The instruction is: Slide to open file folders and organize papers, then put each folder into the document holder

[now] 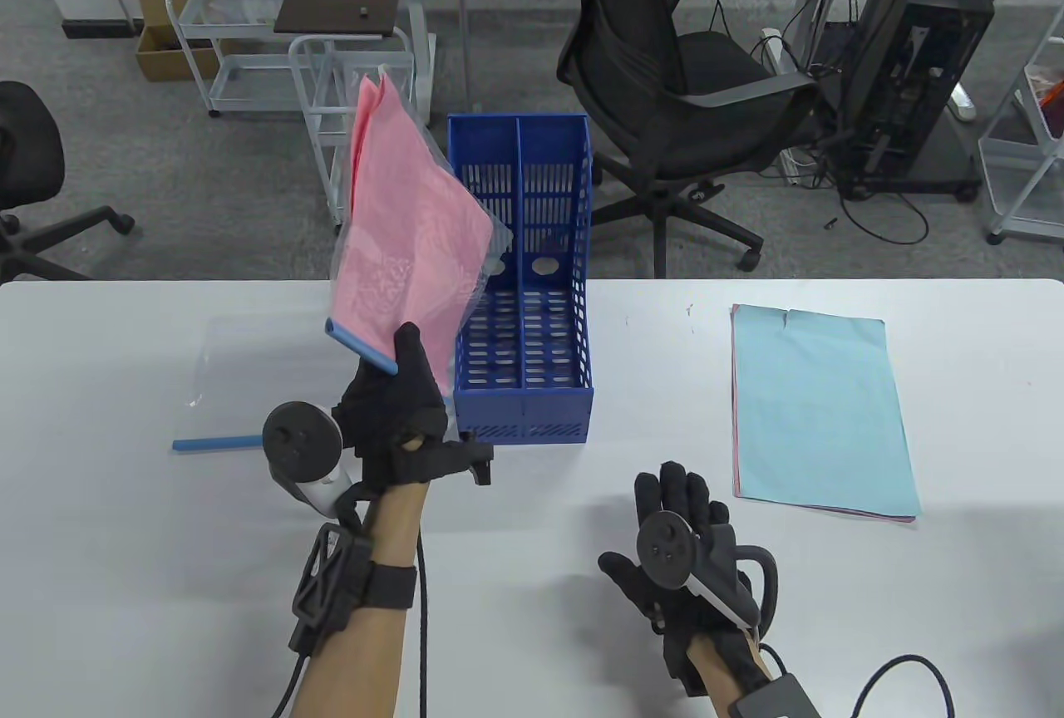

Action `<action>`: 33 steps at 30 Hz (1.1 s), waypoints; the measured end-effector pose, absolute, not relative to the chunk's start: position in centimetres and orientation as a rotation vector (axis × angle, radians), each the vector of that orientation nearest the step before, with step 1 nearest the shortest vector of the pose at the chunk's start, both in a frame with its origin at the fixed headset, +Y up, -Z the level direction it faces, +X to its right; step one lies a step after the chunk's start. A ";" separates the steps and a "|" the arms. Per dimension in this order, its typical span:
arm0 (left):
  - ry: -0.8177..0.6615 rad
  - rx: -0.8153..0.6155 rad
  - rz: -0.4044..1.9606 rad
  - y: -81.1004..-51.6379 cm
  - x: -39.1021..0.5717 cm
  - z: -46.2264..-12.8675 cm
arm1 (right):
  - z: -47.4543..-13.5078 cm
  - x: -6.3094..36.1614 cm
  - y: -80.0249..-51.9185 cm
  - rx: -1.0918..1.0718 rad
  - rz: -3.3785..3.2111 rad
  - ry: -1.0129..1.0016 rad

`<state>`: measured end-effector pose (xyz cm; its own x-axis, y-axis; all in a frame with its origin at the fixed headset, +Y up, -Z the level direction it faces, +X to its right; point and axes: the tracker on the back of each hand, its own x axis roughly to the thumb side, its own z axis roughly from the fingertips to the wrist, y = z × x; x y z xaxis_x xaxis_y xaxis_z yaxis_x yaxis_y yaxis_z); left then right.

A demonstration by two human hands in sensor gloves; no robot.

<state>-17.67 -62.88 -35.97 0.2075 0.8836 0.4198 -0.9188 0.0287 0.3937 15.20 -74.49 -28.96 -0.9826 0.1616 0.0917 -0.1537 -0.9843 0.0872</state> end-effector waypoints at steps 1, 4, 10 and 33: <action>-0.053 0.666 1.387 -62.9 -17.5 -36.1 | -28.9 15.2 -74.5 0.150 2.975 0.123; -0.026 0.644 1.374 -63.1 -17.0 -37.0 | -28.9 15.1 -74.6 0.165 2.971 0.133; -0.035 0.594 1.391 -63.9 -16.0 -38.5 | -28.9 14.9 -74.7 0.186 2.967 0.131; 0.127 0.280 1.274 -70.7 -14.7 -42.6 | -28.6 14.4 -75.0 0.225 2.965 0.144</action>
<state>-14.75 -70.70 -42.59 0.2916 0.9546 0.0604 -0.9239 0.2647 0.2761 14.42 -74.95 -28.65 -0.9751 0.1709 0.1416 -0.1564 -0.9818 0.1079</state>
